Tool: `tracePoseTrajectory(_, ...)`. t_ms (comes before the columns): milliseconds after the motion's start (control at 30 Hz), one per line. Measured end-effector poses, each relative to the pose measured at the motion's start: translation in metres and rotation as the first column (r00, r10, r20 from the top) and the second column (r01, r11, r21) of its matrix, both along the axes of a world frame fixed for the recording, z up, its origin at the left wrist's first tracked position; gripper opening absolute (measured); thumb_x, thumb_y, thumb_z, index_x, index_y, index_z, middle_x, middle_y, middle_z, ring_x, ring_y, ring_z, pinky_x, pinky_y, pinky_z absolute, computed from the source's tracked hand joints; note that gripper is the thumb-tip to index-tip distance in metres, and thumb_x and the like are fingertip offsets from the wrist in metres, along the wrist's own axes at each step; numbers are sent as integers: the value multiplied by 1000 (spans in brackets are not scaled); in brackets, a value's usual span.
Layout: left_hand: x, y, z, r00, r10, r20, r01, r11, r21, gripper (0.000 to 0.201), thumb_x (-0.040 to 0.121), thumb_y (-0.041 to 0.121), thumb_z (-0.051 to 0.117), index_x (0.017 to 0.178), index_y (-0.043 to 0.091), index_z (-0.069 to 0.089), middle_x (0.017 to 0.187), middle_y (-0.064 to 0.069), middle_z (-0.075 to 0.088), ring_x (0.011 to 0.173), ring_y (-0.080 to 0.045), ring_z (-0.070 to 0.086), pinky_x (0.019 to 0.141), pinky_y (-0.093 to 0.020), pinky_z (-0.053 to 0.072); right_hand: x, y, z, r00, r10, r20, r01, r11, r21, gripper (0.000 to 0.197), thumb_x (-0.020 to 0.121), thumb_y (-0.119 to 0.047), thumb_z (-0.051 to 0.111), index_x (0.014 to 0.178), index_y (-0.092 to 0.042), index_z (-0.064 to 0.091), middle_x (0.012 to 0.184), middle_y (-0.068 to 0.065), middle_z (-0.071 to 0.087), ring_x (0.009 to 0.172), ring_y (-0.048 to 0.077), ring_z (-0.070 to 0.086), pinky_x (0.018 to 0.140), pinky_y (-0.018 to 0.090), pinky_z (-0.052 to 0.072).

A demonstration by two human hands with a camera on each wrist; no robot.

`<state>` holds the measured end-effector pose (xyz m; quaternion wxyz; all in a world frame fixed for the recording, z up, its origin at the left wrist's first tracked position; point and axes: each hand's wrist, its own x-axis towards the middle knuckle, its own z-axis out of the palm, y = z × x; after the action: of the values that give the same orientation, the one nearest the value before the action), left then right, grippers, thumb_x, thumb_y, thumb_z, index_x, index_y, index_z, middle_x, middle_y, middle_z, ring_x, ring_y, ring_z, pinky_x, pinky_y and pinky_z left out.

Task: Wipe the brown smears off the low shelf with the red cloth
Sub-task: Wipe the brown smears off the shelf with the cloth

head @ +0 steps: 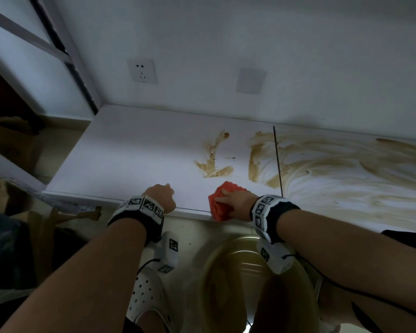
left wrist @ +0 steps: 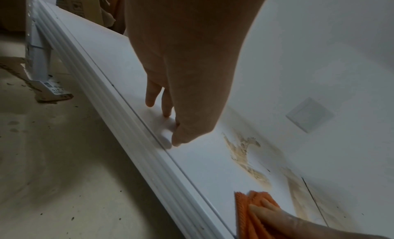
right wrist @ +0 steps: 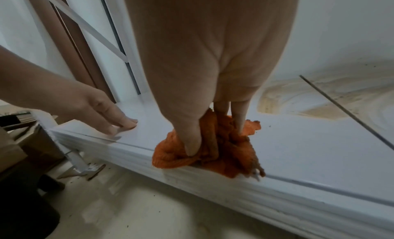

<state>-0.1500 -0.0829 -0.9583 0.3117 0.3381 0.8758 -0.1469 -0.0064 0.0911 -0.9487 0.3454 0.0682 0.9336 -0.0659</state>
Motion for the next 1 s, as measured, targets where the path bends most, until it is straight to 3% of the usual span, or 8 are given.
tracePoseTrajectory(100,1,1,0,1000,4,-3,-4,1000,14,53,96,19,36,148,13,29,158,-5,20,141,-24,30,115,-34,30,-9,3,-2,999,2,44,-3,1000,8,55,97,-30,45,148,-32,23,154,2,22,140,27,27,115,42,25)
tracePoseTrajectory(200,1,0,0,1000,15,3,-15,1000,26,54,96,19,37,148,13,29,158,-4,20,140,-23,31,114,-33,30,-21,6,-1,997,28,67,-30,999,25,62,96,-22,50,148,-34,20,155,1,17,142,29,23,116,44,24)
tracePoseTrajectory(400,-1,-3,2,1000,8,12,-9,1000,23,54,96,19,37,149,15,27,158,-3,21,140,-23,31,114,-34,31,-28,17,8,996,-16,88,10,997,77,90,84,-13,67,151,-32,10,158,5,5,144,30,18,116,44,24)
tracePoseTrajectory(467,-2,-4,2,1000,4,11,-4,999,32,53,97,19,37,149,15,28,157,-2,23,140,-23,31,114,-34,31,-23,19,13,991,-58,118,46,994,100,94,85,-9,65,152,-30,3,159,7,-3,145,31,16,116,43,24)
tracePoseTrajectory(533,-2,-4,2,1000,7,14,-7,999,43,53,97,19,37,149,15,28,157,-2,22,141,-23,30,115,-34,29,-19,17,14,990,-72,123,59,992,110,92,86,-7,62,152,-30,1,160,7,-5,144,32,19,115,44,26)
tracePoseTrajectory(633,-4,-4,-2,999,46,15,-47,996,70,53,95,19,40,147,16,32,155,-2,28,138,-23,34,113,-33,31,-11,6,10,996,-18,93,10,996,86,79,92,-12,55,151,-32,6,159,7,4,141,32,25,115,48,27)
tracePoseTrajectory(767,-5,-3,-5,996,86,7,-86,991,104,51,91,22,42,143,20,40,152,-1,34,136,-22,38,110,-32,34,-16,-15,4,990,127,64,-129,991,26,70,97,-13,47,151,-34,8,160,4,-5,146,33,6,118,48,10)
tracePoseTrajectory(1000,-5,-5,-2,999,36,-28,-33,994,99,52,94,19,40,145,19,36,153,-1,32,138,-23,35,112,-33,30,-66,-19,1,995,82,62,-85,995,44,78,94,-6,50,151,-35,6,160,4,-4,146,35,8,117,48,19)
